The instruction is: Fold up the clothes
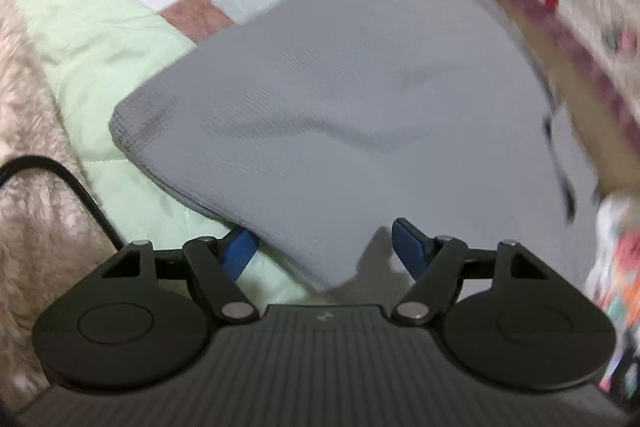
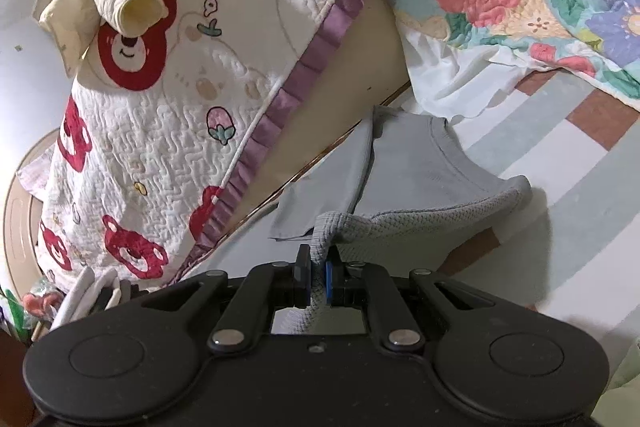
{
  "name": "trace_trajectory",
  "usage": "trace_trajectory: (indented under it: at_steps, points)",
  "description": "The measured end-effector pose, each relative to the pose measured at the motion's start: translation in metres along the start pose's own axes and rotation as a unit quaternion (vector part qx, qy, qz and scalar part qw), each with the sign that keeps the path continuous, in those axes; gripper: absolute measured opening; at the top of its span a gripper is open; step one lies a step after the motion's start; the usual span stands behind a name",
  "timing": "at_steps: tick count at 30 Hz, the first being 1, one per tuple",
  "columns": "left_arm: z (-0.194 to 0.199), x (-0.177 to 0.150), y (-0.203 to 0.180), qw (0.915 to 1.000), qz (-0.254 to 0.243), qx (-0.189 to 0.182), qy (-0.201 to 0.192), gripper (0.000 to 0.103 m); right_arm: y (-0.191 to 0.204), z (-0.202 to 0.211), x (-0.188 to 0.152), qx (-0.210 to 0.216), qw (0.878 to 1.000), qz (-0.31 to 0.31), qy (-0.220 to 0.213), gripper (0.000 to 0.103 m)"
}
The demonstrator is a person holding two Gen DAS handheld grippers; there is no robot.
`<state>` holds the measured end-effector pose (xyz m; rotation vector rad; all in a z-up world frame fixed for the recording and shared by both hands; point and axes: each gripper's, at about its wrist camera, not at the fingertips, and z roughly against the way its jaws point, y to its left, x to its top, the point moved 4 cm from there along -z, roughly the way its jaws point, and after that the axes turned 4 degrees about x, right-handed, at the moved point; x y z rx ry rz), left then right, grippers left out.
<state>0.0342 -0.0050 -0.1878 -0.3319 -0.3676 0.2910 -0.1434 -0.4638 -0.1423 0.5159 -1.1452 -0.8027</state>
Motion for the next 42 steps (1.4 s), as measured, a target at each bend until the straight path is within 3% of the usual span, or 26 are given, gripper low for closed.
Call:
trace_trajectory:
  at_steps: [1,2,8,10,12,17,25,28,30,32,35,38,42]
  points:
    - [0.001,0.002,-0.001,0.9998,-0.006,0.0,-0.017,0.028,-0.001,-0.001,0.0,-0.001,1.0,0.0,0.002,0.009]
    - [0.001,0.003,-0.004,0.9995,-0.018,0.002,-0.025,0.018,-0.002,-0.002,-0.001,-0.002,1.0,0.002,0.005,0.009]
    - [0.007,0.033,-0.015,0.9972,-0.039,-0.003,-0.064,0.013,0.002,-0.011,0.004,-0.006,0.999,0.031,0.02,0.009]
    - [-0.003,0.05,-0.019,0.9972,-0.057,-0.002,-0.049,0.003,0.003,-0.016,0.011,-0.014,0.999,0.037,0.023,0.009]
    - [-0.005,0.061,-0.037,0.9933,-0.111,-0.009,-0.029,0.003,0.004,-0.021,0.017,-0.021,0.999,0.043,0.026,0.009]
    - [0.005,0.102,-0.08,0.9777,-0.202,-0.031,-0.047,0.003,0.008,-0.034,0.034,-0.041,0.997,0.059,0.033,0.009]
    - [-0.027,0.154,-0.138,0.9501,-0.288,-0.039,-0.114,0.003,0.025,-0.104,0.09,-0.092,0.991,0.088,0.033,0.009]
    - [-0.055,0.168,-0.158,0.9372,-0.323,-0.034,-0.127,0.003,0.022,-0.15,0.112,-0.121,0.987,0.089,0.049,0.009]
    - [-0.08,0.175,-0.171,0.9178,-0.372,-0.014,-0.138,0.003,0.016,-0.183,0.123,-0.147,0.986,0.063,0.05,0.009]
    - [-0.103,0.186,-0.175,0.9196,-0.37,-0.021,-0.131,0.003,0.008,-0.218,0.127,-0.17,0.983,0.042,0.053,0.009]
    - [-0.129,0.207,-0.174,0.9378,-0.326,-0.046,-0.111,0.003,-0.004,-0.255,0.127,-0.195,0.978,0.045,0.057,0.009]
    - [-0.142,0.221,-0.177,0.9486,-0.289,-0.07,-0.107,0.003,-0.015,-0.272,0.132,-0.207,0.976,0.038,0.056,0.009]
    - [-0.149,0.234,-0.192,0.9497,-0.278,-0.089,-0.113,0.003,-0.014,-0.282,0.144,-0.209,0.975,0.046,0.066,0.009]
